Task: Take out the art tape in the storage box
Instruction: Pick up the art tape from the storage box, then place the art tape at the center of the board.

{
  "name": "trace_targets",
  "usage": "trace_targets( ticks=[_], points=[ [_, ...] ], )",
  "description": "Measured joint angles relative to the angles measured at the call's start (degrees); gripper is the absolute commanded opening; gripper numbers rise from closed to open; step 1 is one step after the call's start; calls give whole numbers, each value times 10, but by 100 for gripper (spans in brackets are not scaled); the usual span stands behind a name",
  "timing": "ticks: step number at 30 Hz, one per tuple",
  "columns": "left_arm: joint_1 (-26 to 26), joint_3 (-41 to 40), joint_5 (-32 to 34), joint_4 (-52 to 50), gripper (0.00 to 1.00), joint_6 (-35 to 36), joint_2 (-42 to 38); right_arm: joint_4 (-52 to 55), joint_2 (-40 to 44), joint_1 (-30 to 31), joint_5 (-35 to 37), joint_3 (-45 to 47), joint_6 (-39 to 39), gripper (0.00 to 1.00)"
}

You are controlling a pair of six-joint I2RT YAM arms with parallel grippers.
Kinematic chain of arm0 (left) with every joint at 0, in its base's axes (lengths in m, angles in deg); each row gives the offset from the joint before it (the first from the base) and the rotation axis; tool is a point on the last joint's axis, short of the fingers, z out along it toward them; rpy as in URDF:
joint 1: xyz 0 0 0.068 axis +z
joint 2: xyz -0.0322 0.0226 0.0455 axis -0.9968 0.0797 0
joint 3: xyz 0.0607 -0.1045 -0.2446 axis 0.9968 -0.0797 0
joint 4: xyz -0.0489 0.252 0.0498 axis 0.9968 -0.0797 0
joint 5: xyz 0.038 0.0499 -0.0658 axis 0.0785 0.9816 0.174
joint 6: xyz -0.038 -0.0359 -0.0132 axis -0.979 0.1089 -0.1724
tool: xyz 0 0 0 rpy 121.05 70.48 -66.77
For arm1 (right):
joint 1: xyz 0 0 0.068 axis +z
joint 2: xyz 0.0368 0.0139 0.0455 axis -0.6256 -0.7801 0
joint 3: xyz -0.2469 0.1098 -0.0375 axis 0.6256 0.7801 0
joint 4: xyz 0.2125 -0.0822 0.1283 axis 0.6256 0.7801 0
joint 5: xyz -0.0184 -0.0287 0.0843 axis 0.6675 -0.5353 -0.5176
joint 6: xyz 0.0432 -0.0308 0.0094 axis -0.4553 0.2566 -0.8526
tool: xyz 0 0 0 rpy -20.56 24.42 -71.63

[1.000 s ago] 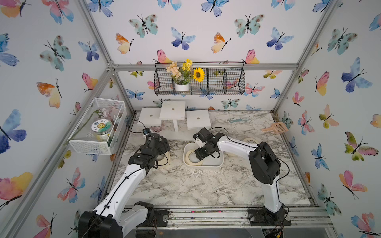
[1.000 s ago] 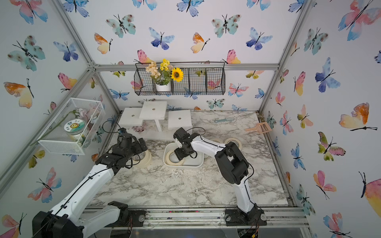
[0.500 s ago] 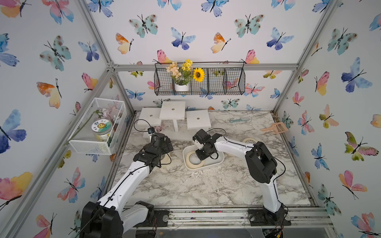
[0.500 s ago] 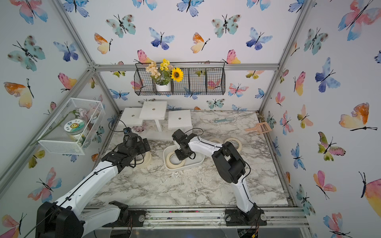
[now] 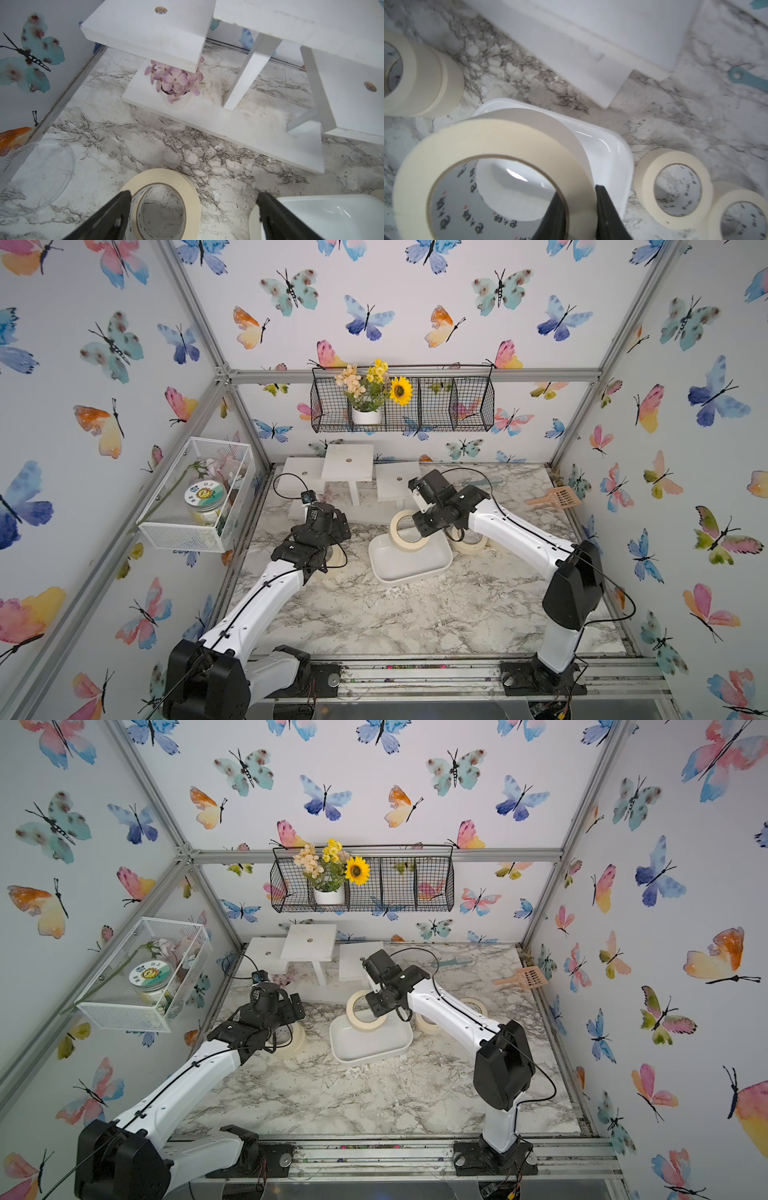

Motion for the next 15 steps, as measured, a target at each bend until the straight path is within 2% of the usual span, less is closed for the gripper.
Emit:
trace_targets(
  ticks=[8, 15],
  points=[
    [-6, -3, 1, 11, 99, 9, 1, 30, -10, -164, 33, 0, 1, 2],
    [-6, -16, 2, 20, 99, 13, 1, 31, -75, -224, 31, 3, 10, 2]
  ],
)
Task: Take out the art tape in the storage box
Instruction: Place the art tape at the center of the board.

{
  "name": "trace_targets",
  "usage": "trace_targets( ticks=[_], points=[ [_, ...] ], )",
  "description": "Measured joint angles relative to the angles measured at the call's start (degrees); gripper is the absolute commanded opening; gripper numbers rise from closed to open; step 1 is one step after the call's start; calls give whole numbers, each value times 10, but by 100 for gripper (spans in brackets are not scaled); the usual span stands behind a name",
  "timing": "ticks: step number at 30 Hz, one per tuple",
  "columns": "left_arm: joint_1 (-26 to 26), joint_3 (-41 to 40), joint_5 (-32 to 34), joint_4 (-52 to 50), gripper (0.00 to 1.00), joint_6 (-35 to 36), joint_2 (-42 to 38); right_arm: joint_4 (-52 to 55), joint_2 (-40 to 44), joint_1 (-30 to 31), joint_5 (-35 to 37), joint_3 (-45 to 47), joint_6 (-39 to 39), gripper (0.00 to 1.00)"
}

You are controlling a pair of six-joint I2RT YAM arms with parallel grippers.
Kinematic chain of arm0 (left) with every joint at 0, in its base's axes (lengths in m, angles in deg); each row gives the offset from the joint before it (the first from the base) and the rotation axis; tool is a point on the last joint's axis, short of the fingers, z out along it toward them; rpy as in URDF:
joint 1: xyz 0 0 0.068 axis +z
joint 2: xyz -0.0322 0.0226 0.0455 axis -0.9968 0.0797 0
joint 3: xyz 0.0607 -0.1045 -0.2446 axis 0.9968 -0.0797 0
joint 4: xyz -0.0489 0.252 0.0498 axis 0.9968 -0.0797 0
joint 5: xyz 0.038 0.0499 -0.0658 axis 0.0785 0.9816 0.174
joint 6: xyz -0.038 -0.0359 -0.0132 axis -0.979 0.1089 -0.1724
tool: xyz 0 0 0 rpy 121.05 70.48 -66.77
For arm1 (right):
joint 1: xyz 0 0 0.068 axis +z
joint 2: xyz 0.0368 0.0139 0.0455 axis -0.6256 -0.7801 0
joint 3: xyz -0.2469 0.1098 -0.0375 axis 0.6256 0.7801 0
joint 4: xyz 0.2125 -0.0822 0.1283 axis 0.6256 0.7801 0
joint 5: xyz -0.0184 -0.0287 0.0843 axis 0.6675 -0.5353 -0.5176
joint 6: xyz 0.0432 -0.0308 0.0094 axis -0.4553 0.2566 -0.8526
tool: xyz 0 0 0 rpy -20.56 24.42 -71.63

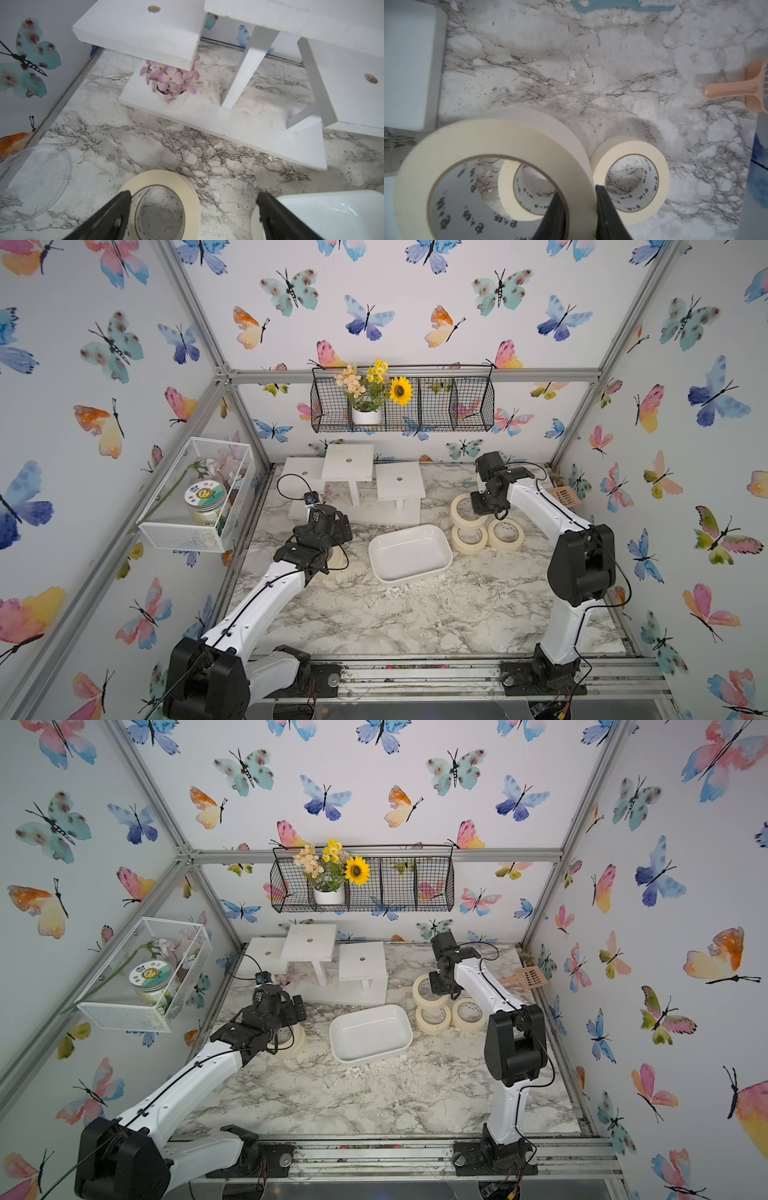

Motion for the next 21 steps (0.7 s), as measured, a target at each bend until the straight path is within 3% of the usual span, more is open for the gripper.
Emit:
trace_targets(
  ticks=[18, 19, 21],
  points=[
    [0, -11, 16, 16, 99, 9, 0, 16, -25, -3, -34, 43, 5, 3],
    [0, -12, 17, 16, 99, 11, -1, 17, -25, -3, -34, 44, 5, 13],
    [0, -14, 19, 18, 99, 14, -2, 17, -25, -3, -34, 45, 2, 54]
  ],
)
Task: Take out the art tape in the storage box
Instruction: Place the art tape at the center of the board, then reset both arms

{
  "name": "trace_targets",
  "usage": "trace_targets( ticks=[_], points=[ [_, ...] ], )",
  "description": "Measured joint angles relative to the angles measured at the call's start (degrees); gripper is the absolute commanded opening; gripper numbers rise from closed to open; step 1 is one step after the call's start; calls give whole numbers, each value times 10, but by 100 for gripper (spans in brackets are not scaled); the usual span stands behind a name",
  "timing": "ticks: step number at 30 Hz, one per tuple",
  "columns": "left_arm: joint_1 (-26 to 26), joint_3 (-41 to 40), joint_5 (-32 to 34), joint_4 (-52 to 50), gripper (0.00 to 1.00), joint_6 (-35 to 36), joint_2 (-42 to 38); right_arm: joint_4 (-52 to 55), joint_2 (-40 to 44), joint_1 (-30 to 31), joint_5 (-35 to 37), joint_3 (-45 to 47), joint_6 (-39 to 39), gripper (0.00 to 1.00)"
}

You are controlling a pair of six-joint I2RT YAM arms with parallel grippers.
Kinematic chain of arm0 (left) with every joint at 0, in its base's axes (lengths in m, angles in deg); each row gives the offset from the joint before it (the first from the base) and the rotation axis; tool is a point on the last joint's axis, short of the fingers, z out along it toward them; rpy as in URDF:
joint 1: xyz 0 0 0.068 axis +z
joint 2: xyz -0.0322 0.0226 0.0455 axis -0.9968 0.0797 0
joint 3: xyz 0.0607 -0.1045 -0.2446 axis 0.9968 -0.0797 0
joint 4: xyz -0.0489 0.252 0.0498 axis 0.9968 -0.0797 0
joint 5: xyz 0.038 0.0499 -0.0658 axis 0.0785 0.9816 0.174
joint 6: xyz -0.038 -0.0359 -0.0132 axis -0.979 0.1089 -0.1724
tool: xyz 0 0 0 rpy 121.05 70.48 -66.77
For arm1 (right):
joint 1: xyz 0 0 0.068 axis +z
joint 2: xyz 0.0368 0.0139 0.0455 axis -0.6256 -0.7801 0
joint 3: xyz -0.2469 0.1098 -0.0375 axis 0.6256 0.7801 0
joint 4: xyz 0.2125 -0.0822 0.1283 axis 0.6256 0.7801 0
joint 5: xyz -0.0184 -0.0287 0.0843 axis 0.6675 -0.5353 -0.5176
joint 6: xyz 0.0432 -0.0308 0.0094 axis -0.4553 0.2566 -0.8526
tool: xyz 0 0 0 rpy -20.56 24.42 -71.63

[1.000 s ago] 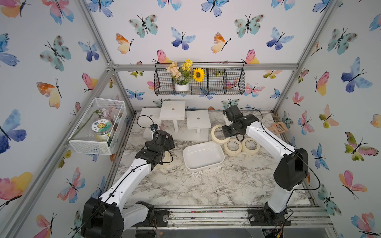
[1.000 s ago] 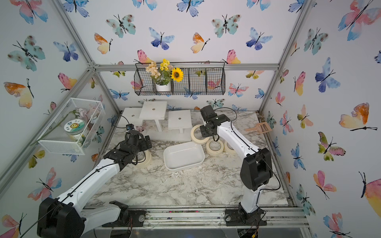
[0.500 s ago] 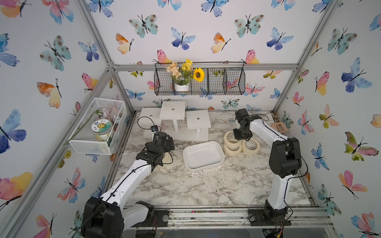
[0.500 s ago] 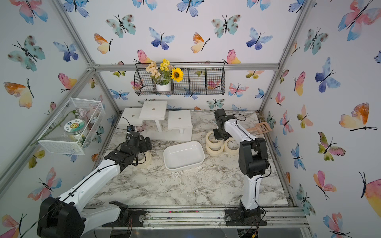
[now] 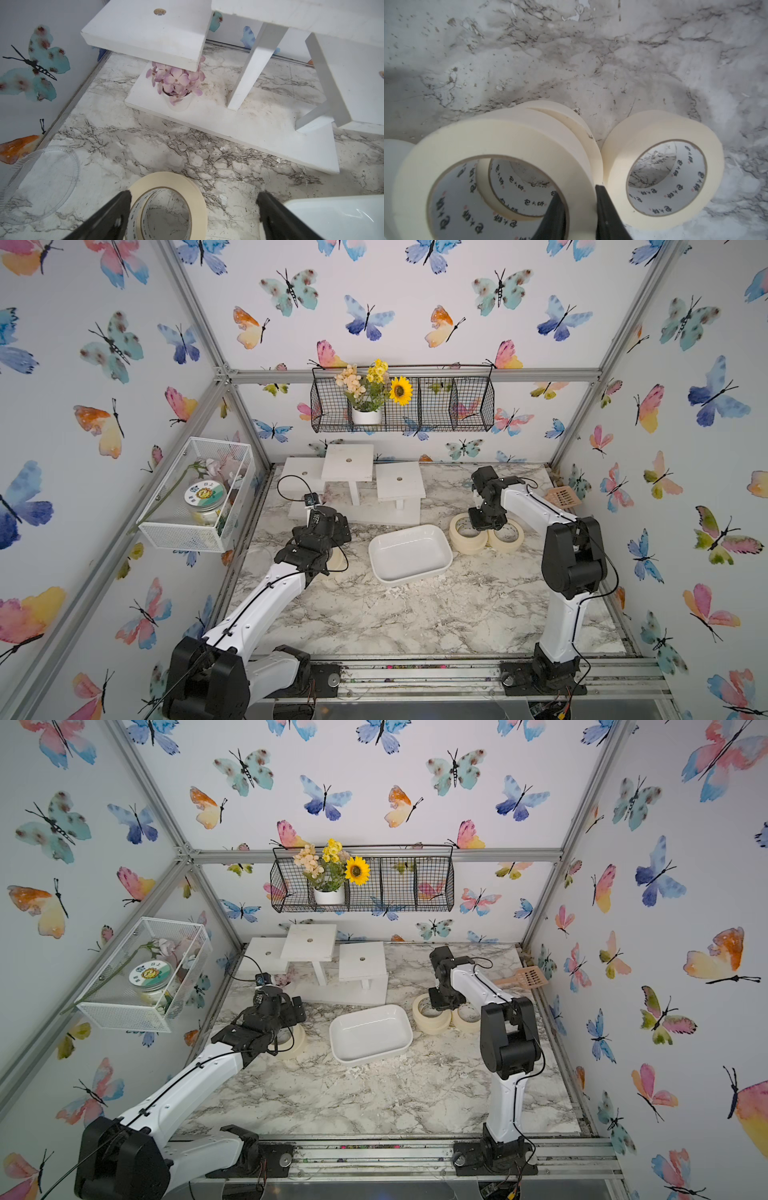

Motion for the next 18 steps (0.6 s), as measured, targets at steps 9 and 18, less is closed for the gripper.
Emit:
trace_targets(
  ticks=[9, 18],
  points=[
    [0, 2, 41, 2, 99, 19, -1, -27, 61, -7, 9, 24, -5, 99],
    [29, -134, 145, 260, 99, 127, -37, -419, 304, -62, 122, 347, 17, 99]
  ],
)
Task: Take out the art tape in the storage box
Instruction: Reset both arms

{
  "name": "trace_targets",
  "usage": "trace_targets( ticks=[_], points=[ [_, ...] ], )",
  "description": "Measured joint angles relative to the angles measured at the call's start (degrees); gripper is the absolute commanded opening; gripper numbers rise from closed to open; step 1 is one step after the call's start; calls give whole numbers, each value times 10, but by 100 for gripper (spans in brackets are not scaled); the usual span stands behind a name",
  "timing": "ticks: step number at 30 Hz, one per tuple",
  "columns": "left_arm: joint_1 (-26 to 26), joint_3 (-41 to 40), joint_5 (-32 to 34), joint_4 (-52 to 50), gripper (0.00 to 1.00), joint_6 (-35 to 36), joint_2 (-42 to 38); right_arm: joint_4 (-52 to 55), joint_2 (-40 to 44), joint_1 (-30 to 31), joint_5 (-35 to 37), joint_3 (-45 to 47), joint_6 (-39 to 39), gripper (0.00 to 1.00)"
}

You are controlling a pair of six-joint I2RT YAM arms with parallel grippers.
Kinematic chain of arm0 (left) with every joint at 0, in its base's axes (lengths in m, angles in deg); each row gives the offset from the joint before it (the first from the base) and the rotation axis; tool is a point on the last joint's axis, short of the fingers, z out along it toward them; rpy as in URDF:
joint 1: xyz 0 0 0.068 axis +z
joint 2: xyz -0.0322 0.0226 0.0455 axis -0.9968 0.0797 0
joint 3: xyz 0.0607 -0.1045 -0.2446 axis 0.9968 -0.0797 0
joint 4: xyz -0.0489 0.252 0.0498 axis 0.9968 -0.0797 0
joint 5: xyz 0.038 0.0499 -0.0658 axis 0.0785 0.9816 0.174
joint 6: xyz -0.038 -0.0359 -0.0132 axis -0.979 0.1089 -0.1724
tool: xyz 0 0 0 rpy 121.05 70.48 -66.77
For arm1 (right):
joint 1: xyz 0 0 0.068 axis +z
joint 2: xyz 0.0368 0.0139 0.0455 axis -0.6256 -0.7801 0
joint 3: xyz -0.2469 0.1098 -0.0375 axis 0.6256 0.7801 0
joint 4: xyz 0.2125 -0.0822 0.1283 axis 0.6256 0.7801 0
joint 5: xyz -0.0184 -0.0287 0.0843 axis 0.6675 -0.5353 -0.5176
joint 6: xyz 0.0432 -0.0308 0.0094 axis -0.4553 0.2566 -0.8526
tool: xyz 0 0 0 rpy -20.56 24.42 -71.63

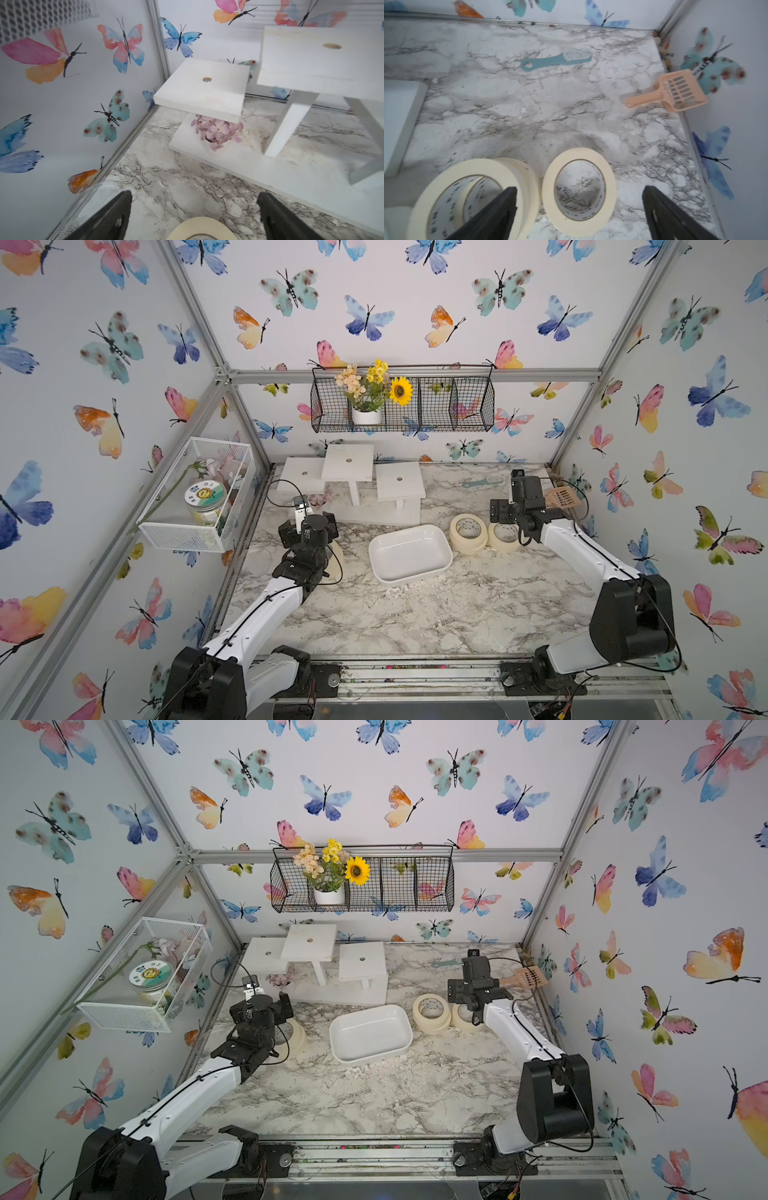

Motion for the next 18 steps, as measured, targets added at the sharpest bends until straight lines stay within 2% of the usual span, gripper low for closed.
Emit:
trace_targets(
  ticks=[2, 5, 13, 18],
  points=[
    [18, -54, 1, 74, 99, 29, 12, -124, 19, -5, 40, 100, 6, 99],
    [34, -97, 1, 149, 99, 65, 47, -230, 0, -9, 79, 176, 11, 99],
    [35, -163, -35, 319, 99, 97, 119, -482, -47, -15, 111, 256, 48, 99],
    [39, -181, -54, 388, 99, 102, 167, -527, -43, -16, 108, 257, 59, 99]
  ],
)
